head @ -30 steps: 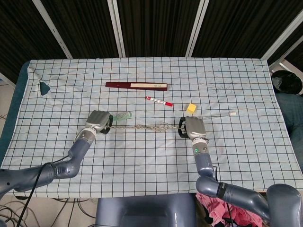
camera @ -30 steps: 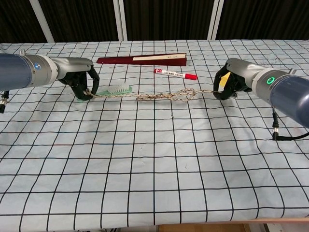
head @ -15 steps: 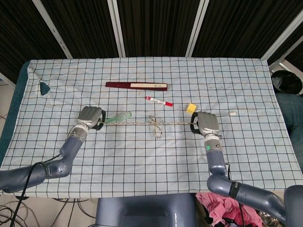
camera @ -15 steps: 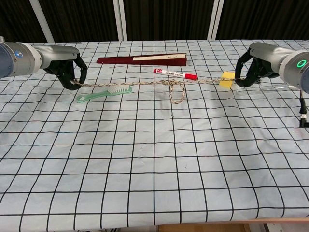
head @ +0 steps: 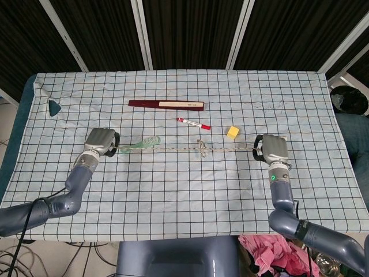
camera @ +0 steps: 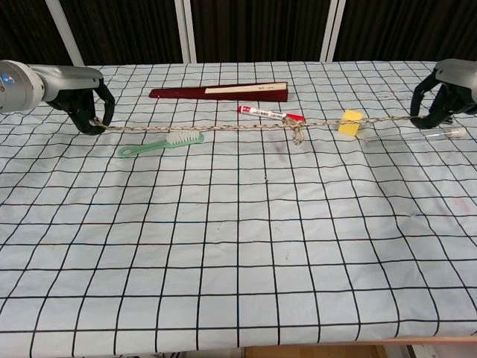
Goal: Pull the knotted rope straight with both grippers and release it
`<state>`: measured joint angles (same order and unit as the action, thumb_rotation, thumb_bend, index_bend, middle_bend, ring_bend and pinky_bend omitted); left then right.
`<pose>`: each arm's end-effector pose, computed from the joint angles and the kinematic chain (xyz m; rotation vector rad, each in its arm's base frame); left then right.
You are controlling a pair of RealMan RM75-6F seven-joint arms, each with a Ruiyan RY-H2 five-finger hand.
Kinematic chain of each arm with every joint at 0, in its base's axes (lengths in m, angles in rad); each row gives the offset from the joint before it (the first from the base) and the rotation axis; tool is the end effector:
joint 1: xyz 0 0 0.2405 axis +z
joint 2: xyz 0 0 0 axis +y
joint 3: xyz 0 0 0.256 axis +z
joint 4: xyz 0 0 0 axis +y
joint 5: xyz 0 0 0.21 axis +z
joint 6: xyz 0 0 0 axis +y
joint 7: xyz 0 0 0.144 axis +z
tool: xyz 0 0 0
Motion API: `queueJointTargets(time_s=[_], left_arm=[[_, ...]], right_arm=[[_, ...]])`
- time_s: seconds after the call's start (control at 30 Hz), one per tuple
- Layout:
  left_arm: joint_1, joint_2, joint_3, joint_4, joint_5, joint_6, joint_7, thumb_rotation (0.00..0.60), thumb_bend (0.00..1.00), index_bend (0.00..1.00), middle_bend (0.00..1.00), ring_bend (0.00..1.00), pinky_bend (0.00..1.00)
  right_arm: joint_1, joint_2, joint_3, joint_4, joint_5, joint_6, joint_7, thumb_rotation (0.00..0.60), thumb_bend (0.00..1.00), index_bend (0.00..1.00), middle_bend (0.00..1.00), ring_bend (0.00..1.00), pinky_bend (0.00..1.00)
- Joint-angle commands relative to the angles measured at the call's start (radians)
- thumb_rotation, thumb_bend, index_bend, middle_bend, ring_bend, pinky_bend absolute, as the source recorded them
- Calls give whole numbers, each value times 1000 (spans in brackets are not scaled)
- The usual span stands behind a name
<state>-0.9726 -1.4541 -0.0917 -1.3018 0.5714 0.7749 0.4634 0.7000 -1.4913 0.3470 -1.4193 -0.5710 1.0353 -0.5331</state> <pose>-0.1873 0.4166 0.0184 -1.7387 -1.0460 -0.5478 -0.2216 -0.3865 0.0471 1.3204 -1.1831 0.6986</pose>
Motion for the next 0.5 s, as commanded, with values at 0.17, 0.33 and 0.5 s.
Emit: queueJointTargets(time_s=[0.17, 0.33, 0.5], left_arm=[[7, 7, 4, 6, 6, -2, -1, 600, 494, 645, 1000, 1000, 1000], [14, 14, 8, 8, 8, -1, 0, 600, 494, 645, 1000, 1000, 1000], [23, 19, 7, 20, 1, -3, -6, 600, 494, 645, 1000, 1000, 1000]], right_arm=[[-23, 47, -3, 20, 2, -23, 37, 600, 504, 648, 968, 1000, 978], [-30, 73, -3, 36, 6, -32, 49, 600, 503, 648, 968, 1000, 979], [-41, 96, -4, 56, 16, -44, 65, 600, 503, 648, 968, 1000, 979]])
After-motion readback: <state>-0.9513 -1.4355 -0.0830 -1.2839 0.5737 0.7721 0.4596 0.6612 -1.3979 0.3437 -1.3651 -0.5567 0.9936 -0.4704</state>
